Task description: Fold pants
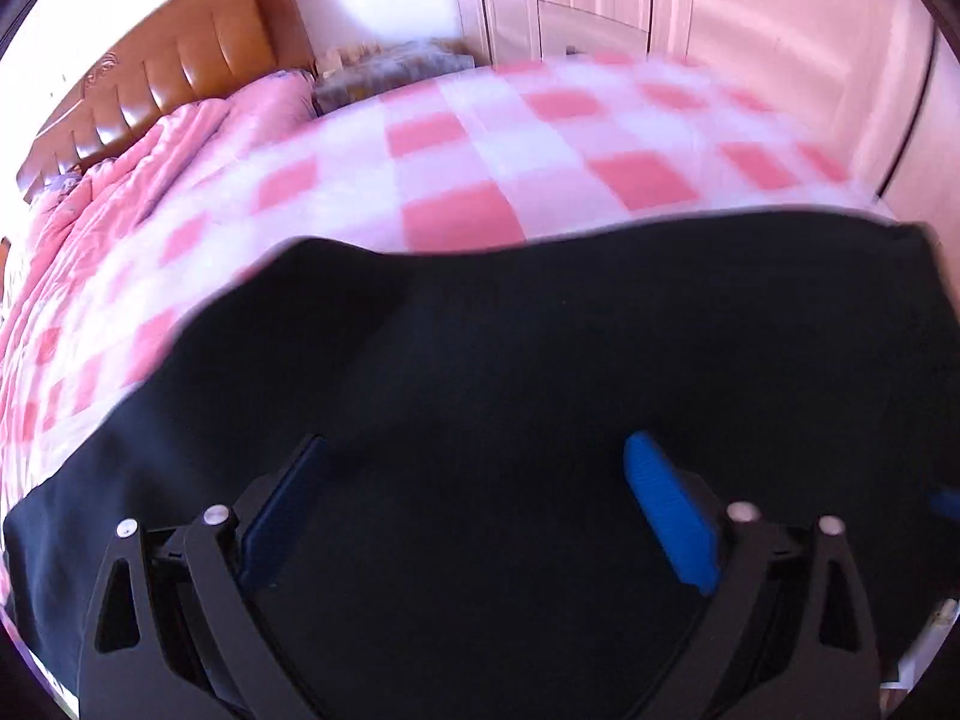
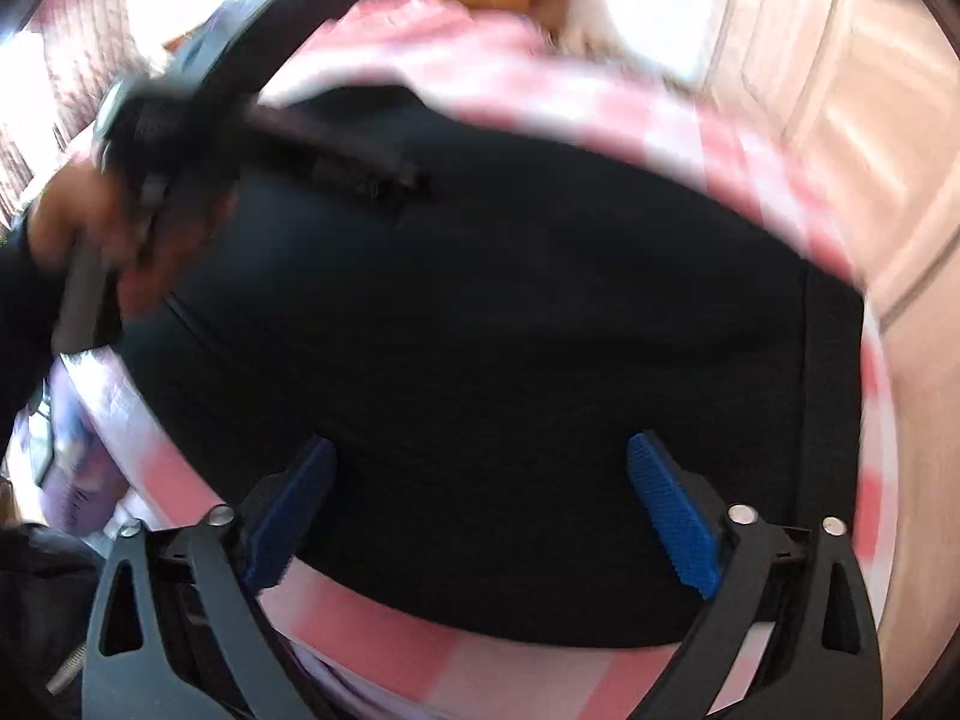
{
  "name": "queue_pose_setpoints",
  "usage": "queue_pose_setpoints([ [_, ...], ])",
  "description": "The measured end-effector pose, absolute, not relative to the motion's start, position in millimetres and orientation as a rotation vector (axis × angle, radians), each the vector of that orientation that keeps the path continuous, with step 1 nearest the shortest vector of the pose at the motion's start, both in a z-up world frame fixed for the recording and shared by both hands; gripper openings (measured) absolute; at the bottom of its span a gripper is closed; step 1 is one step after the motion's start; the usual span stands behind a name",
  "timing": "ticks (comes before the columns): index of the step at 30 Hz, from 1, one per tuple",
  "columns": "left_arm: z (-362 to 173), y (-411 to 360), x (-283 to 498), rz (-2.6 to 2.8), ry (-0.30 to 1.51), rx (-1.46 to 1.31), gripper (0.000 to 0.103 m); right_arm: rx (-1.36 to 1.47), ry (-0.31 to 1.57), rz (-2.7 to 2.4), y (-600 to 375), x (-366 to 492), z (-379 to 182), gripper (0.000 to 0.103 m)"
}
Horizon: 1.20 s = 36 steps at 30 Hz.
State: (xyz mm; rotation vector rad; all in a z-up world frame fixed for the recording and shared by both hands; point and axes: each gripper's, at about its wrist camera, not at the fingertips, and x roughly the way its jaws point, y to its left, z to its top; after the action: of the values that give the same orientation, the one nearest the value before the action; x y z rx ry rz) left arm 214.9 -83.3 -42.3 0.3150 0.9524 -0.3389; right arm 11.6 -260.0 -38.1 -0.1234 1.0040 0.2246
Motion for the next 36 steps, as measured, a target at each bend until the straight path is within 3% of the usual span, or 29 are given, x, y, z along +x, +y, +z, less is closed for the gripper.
queue_pose_setpoints([
  [3,-47,-75,236,-0.363,1.027,0.224,0.102,-0.181,1.003,0.224,-255,1,-44,0.097],
  [22,-48,-75,245,-0.349,0.949,0.214,0.102,-0.180,1.018,0.192,-267,-40,-41,0.097],
  [25,-27,-67,233,-0.307,0.915,0.226,0.101,-0.246,1.038,0.198,-259,-40,-30,0.097],
  [29,21,-17,194,-0.305,0.740,0.203,0.102,-0.186,0.900,0.226,-262,-26,16,0.097],
  [32,15,35,187,-0.180,0.781,0.181,0.102,-0.124,0.841,0.311,-253,15,33,0.098],
  [36,-13,123,183,-0.009,0.889,0.049,0.101,-0.104,0.918,0.400,-223,88,11,0.098],
])
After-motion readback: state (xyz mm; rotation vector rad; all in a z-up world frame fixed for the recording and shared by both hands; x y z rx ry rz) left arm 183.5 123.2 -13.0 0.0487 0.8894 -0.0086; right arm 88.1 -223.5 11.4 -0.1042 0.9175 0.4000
